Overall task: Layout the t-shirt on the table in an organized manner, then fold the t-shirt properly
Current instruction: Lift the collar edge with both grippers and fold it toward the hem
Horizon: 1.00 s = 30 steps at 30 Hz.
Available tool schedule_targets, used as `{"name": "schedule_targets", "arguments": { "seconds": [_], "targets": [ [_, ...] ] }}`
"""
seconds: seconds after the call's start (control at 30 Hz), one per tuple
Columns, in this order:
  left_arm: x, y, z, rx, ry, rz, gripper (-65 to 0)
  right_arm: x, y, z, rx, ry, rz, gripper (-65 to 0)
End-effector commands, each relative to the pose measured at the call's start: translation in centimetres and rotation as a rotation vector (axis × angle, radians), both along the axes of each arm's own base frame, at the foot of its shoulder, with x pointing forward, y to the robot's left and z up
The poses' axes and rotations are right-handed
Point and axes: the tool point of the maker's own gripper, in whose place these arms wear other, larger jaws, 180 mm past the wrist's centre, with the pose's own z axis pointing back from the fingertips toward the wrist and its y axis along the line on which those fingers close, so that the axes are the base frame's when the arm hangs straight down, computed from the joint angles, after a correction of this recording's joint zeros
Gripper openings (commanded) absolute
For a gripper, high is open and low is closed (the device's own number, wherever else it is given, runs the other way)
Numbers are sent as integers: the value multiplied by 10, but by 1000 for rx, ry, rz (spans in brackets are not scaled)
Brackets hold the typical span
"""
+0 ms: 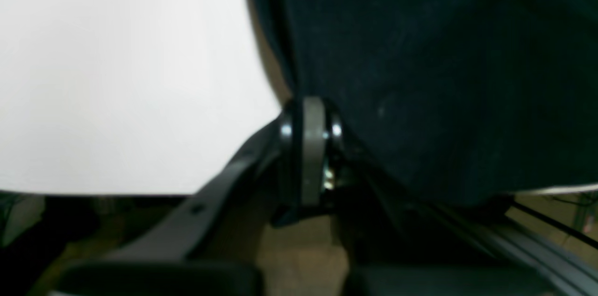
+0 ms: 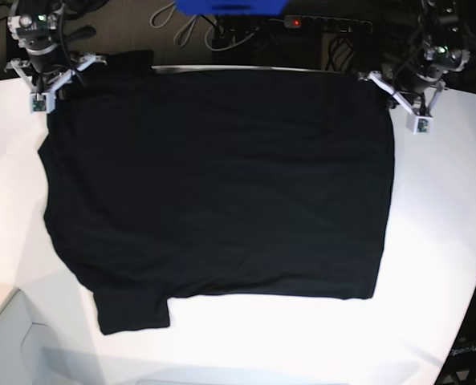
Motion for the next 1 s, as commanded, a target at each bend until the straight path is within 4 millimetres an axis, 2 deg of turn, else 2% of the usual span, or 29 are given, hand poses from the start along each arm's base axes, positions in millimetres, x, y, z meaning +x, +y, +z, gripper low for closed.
{"name": "schedule_targets", "arguments": {
  "seconds": [0.0, 0.13, 0.23, 0.4, 0.67, 0.97],
  "targets": [
    [10, 2, 12, 9, -49, -8, -647, 11, -2, 12, -13, -52, 4, -650],
    [18, 6, 23, 24, -86, 0, -647, 21, -3, 17, -17, -80, 6, -650],
    [35, 9, 37, 32, -138, 4, -647, 31, -4, 21, -21, -104, 7, -650],
    [46, 9, 42, 31, -165, 6, -647, 41, -3, 26, -21, -131, 10, -650],
    [60, 9, 52, 32, -206, 8, -647, 70, -9, 44, -42, -206, 20, -650],
    [89, 11, 71, 30, -281, 18, -647, 95, -9, 60, -41, -276, 20, -650]
  ]
}}
